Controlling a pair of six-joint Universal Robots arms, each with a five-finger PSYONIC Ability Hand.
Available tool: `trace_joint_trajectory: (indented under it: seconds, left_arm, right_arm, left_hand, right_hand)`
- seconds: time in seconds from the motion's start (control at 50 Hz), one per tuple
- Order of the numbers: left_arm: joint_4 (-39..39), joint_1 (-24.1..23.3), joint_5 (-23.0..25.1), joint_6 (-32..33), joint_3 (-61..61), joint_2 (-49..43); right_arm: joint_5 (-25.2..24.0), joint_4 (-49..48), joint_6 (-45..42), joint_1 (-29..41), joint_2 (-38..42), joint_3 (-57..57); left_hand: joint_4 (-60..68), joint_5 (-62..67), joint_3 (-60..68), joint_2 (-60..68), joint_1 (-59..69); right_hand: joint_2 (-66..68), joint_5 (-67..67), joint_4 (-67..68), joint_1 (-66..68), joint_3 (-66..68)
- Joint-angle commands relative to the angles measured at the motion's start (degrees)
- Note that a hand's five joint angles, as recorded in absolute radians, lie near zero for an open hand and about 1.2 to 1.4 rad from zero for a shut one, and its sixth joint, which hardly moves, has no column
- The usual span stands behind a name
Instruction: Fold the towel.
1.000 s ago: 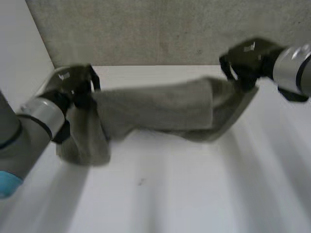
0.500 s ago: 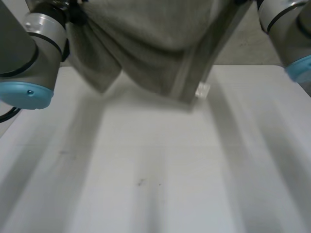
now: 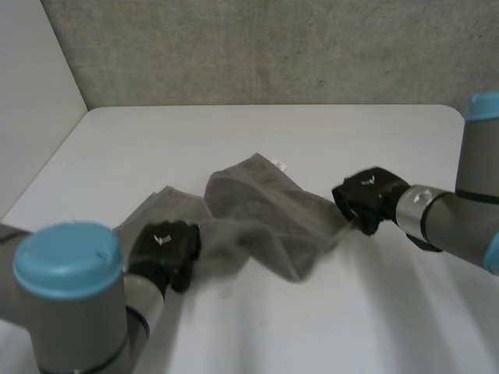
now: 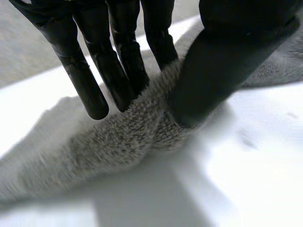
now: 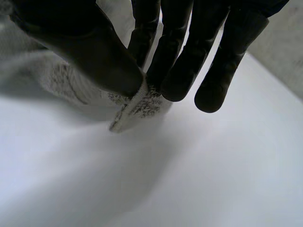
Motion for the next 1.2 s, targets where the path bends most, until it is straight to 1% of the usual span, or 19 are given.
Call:
trace_joint_trajectory:
  seconds: [0.02, 0.04, 0.18, 0.34, 0.4, 0.44, 0.46, 0.5, 0.6, 0.74, 0.88, 1.0, 1.02, 1.04, 1.06, 1.08, 1.1, 1.12, 1.2]
  left_arm:
    - [-0.54, -3.26, 1.35, 0.13, -2.74, 0.43]
    - [-1.06, -3.52, 1.52, 0.21, -2.57, 0.61]
    - [-2.12, -2.38, 1.97, 0.13, 0.16, 2.98]
    - [-1.86, 5.09, 2.32, 0.13, 6.75, 3.16]
    - [-1.86, 7.99, 4.34, 0.13, 10.36, 1.66]
    - [-1.86, 9.56, 8.27, 0.3, 14.12, -2.36]
    - [-1.86, 9.57, 8.29, 0.3, 14.14, -2.38]
    - [-2.47, 11.41, 12.67, 0.56, 18.68, -6.75]
    - [-5.36, 12.47, 17.16, 0.65, 24.49, -13.17]
    - [-12.39, 13.09, 22.08, 0.83, 30.91, -19.59]
    - [-14.16, 13.09, 22.88, 1.36, 34.79, -23.56]
    - [-14.78, 13.09, 22.97, 6.19, 35.23, -24.97]
    - [-14.78, 13.09, 22.71, 7.76, 35.14, -25.23]
    - [-14.78, 13.09, 22.71, 7.77, 35.14, -25.23]
    - [-14.78, 13.09, 22.27, 9.34, 35.23, -25.32]
    - [-14.43, 13.0, 22.01, 10.66, 35.4, -25.32]
    - [-14.43, 13.0, 22.0, 10.67, 35.41, -25.32]
    - [-14.34, 13.08, 21.4, 11.63, 35.84, -25.23]
    - [-13.99, 13.09, 19.02, 12.43, 38.22, -25.14]
  right_arm:
    - [-0.19, -1.74, -0.28, -3.14, -1.55, 5.02]
    - [-0.27, -2.52, -0.28, -3.75, -1.64, 5.89]
    - [-1.24, -6.39, -0.28, -5.6, -1.64, 9.06]
    - [-1.42, -10.17, -0.28, -6.57, -1.64, 11.17]
    - [-1.42, -11.05, -0.28, -7.0, -1.64, 11.78]
    - [-1.42, -11.32, -0.28, -7.01, -1.64, 12.05]
    - [-1.42, -11.58, -0.28, -6.92, -1.64, 12.4]
    - [-1.42, -11.67, -0.28, -6.92, -1.55, 12.58]
    - [-1.42, -11.76, -0.28, -6.92, -1.64, 13.19]
    - [-1.33, -12.81, -0.37, -6.65, -1.38, 13.81]
    - [-1.33, -12.9, -0.37, -6.57, -1.2, 13.81]
    - [-1.33, -12.9, -0.37, -6.57, -1.2, 13.89]
    - [-1.33, -12.9, -0.37, -6.48, -1.2, 13.81]
    - [-1.33, -12.9, -0.37, -6.48, -1.2, 13.81]
    - [-1.33, -12.9, -0.37, -6.48, -1.11, 13.55]
    - [-1.33, -12.9, -0.37, -6.48, -1.11, 13.54]
    - [-1.33, -12.81, -0.46, -6.39, -1.03, 13.02]
    - [-1.33, -12.81, -0.54, -6.3, -0.94, 12.41]
    - [-1.33, -12.72, -0.98, -6.13, -0.5, 9.59]
  left_hand:
    - [-35.53, -36.86, -35.6, -35.54, -35.63]
    - [-42.2, -43.53, -42.27, -42.2, -42.3]
    - [-42.94, -44.27, -43.01, -42.94, -43.04]
    - [-41.76, -43.09, -41.83, -41.76, -41.86]
    - [-39.4, -40.73, -39.47, -39.41, -39.51]
    - [-34.72, -36.05, -34.79, -34.73, -34.82]
    - [-34.7, -36.02, -34.76, -34.7, -34.8]
    - [-29.16, -30.49, -29.23, -29.17, -29.26]
    - [-22.77, -24.1, -22.84, -22.78, -22.87]
    - [-22.25, -23.58, -22.32, -22.25, -22.35]
    - [-22.08, -23.41, -22.15, -22.08, -22.18]
    - [-21.07, -22.4, -21.14, -21.07, -21.17]
    - [-13.41, -14.74, -13.48, -13.41, -13.51]
    - [-13.33, -14.66, -13.4, -13.34, -13.43]
    - [5.32, 3.99, 5.25, 5.31, 5.22]
    - [18.0, 16.67, 17.93, 17.99, 17.89]
    - [18.12, 16.79, 18.05, 18.12, 18.02]
    - [23.6, 22.27, 23.53, 23.59, 23.5]
    - [23.65, 22.32, 23.58, 23.65, 23.55]
  right_hand:
    - [4.36, 2.6, 3.31, 2.87, 3.62]
    - [4.36, 2.6, 3.31, 2.87, 3.62]
    - [4.36, 2.6, 3.31, 2.87, 3.62]
    - [4.36, 2.6, 3.31, 2.87, 3.62]
    - [4.36, 2.6, 3.31, 2.87, 3.62]
    - [4.36, 2.6, 3.31, 2.87, 3.62]
    - [4.36, 2.6, 3.31, 2.87, 3.62]
    - [4.36, 2.6, 3.31, 2.87, 3.62]
    - [4.36, 2.6, 3.31, 2.87, 3.62]
    - [4.36, 2.6, 3.31, 2.87, 3.62]
    - [4.36, 2.6, 3.31, 2.87, 3.62]
    - [4.36, 2.6, 3.31, 2.87, 3.62]
    - [4.36, 2.6, 3.31, 2.87, 3.62]
    - [4.36, 2.6, 3.31, 2.87, 3.62]
    - [4.36, 2.6, 3.31, 2.87, 3.62]
    - [4.36, 2.6, 3.31, 2.87, 3.62]
    - [4.36, 2.6, 3.31, 2.87, 3.62]
    - [4.36, 2.6, 3.31, 2.87, 3.62]
    - [4.36, 2.6, 3.31, 2.87, 3.62]
